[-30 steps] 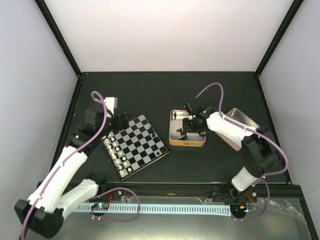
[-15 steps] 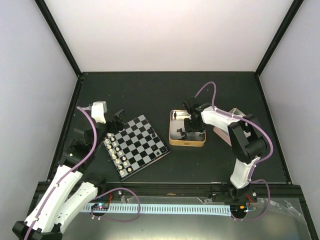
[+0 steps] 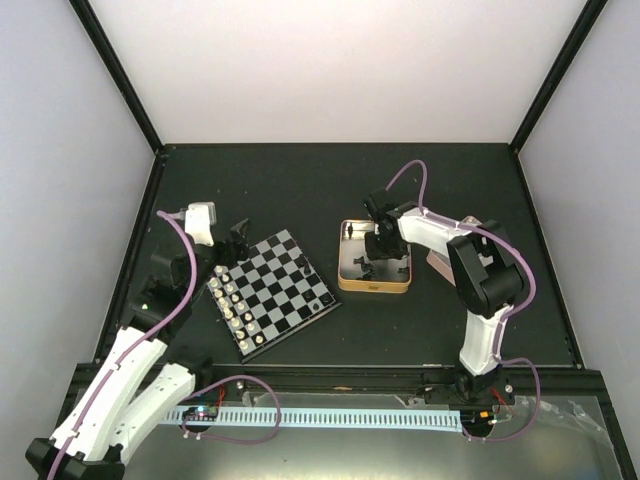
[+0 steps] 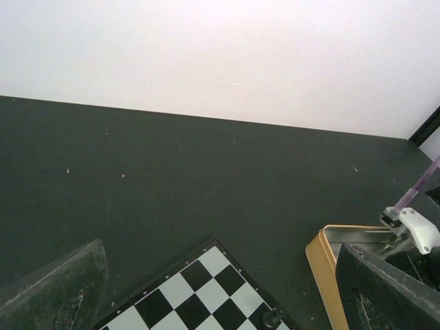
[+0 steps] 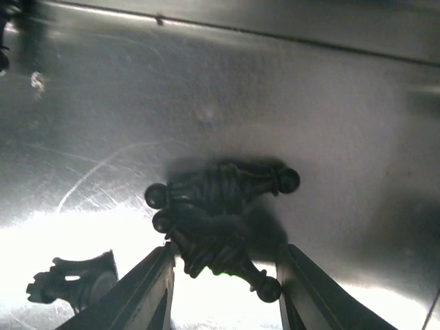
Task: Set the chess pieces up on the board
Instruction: Pick up the chess piece from the storage box.
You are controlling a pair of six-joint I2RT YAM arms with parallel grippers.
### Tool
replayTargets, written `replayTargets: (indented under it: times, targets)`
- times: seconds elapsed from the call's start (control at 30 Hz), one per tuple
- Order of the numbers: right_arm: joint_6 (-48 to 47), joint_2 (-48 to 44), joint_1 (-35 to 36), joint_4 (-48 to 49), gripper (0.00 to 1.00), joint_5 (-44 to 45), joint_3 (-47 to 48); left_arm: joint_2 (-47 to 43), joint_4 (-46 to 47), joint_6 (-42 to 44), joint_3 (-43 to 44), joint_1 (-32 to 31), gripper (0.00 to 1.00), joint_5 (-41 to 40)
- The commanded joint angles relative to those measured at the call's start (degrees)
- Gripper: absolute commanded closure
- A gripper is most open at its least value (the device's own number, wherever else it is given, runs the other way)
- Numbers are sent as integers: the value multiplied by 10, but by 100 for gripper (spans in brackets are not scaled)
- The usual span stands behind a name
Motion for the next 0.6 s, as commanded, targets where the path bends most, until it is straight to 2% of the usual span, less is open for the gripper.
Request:
replayTargets:
  times: [0.0, 0.1, 0.27, 0.57]
  targets:
    - [-28, 29, -4, 12, 59, -21, 21, -2, 14, 4, 0, 4, 8, -1]
    - [-36, 37, -4, 16, 64, -26, 30, 2, 16, 2, 0, 4, 8, 8]
    - [-42, 28, -4, 22, 80, -25, 33, 3, 13, 2, 1, 4, 7, 14]
    - [-40, -19, -4, 40, 89, -22, 13, 12, 14, -20, -1, 4, 8, 41]
